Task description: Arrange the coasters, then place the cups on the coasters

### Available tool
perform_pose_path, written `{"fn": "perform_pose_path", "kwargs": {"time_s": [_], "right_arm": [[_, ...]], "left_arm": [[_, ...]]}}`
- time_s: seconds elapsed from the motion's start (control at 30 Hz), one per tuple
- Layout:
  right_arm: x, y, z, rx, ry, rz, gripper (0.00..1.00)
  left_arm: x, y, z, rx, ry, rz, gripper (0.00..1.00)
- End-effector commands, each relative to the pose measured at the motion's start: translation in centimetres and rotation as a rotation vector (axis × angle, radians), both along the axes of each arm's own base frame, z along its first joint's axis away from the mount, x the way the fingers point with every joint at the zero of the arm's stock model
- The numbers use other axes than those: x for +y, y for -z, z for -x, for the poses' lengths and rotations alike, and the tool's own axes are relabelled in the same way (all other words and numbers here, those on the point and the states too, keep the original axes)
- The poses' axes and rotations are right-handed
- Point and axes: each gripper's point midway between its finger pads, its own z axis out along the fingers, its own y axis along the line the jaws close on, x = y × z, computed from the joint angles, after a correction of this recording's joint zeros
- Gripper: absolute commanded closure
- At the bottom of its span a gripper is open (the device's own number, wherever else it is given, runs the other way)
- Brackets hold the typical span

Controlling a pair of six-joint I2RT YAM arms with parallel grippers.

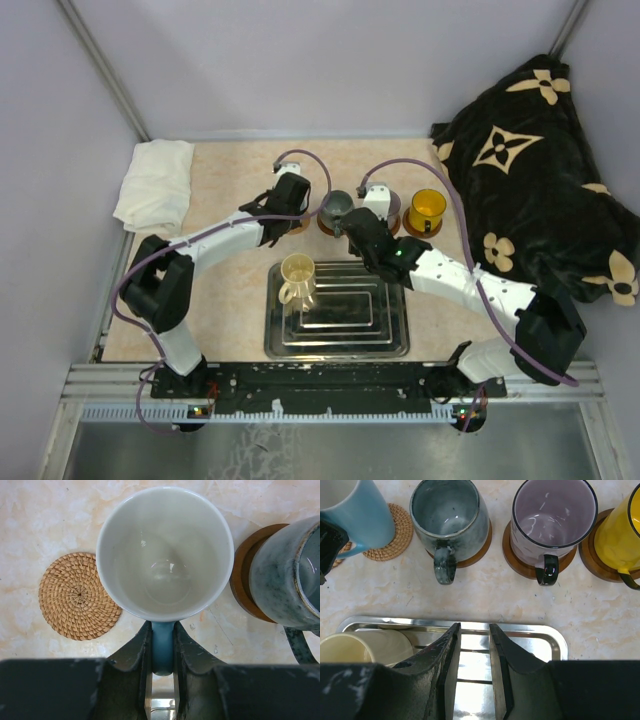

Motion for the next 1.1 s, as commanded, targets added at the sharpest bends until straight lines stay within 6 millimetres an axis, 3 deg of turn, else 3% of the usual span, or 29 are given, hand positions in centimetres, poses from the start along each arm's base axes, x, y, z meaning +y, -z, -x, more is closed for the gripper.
{"fn": "perform_pose_path", "kwargs": {"time_s": [0.0, 0.43, 1.07], "right_arm": [[0.2, -1.5, -0.9, -0.040, 0.021, -0.045, 0.70], [0.4, -1.3, -0.9, -0.030, 0.010, -0.044, 0.70], [0.8, -1.1, -0.8, -0.019, -0.004, -0.047, 0.70]], "left_arm": [[-0.7, -1.8, -1.3, -0.081, -0.035, 0.060, 1.00], [-0.2, -0.4, -0.4, -0.053, -0.053, 0.065, 0.98], [0.3, -0.5, 0.4, -0.064, -0.065, 0.083, 0.50]]}}
